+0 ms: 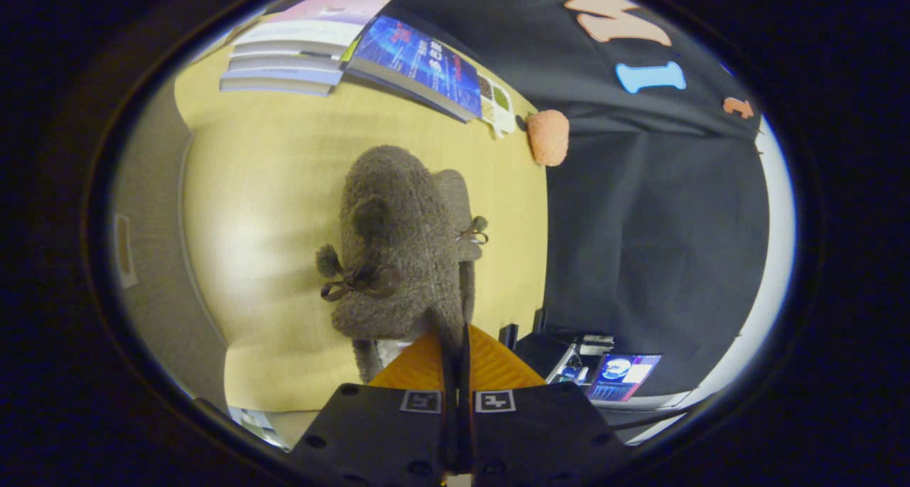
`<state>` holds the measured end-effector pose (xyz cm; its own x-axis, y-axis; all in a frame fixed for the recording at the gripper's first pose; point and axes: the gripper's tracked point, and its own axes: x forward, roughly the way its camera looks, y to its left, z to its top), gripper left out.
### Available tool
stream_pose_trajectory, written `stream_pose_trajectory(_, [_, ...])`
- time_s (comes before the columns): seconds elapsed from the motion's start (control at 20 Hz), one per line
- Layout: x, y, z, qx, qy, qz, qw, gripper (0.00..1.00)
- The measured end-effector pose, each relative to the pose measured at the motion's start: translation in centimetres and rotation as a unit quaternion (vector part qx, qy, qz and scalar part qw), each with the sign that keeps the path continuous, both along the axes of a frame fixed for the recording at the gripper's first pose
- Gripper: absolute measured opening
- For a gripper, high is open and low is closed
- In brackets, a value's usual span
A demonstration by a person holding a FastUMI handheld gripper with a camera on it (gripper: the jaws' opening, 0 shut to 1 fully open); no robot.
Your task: Open the storage box then place both shoes into the box .Put the left shoe in first, then the right shoe, with the right side of both shoes facing outward in a uniform manner.
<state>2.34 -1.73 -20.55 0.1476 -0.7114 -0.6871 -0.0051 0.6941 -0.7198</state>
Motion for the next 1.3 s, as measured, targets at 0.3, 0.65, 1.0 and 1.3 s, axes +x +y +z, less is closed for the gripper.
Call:
stream_pose_trajectory(0.3, [0.1, 7.2, 7.1, 0.026, -0.056, 0.011, 0.998, 0.04])
stream_pose_trajectory(0.65, [-1.0, 17.7, 6.8, 0.088, -0.042, 0.057, 0.994, 0.04])
stream_pose_trajectory(1.0, [-1.1, 24.6, 6.5, 0.154, -0.055, 0.055, 0.985, 0.04])
stream_pose_trajectory(1.3, [-1.1, 27.3, 3.2, 0.174, -0.023, 0.059, 0.983, 0.03])
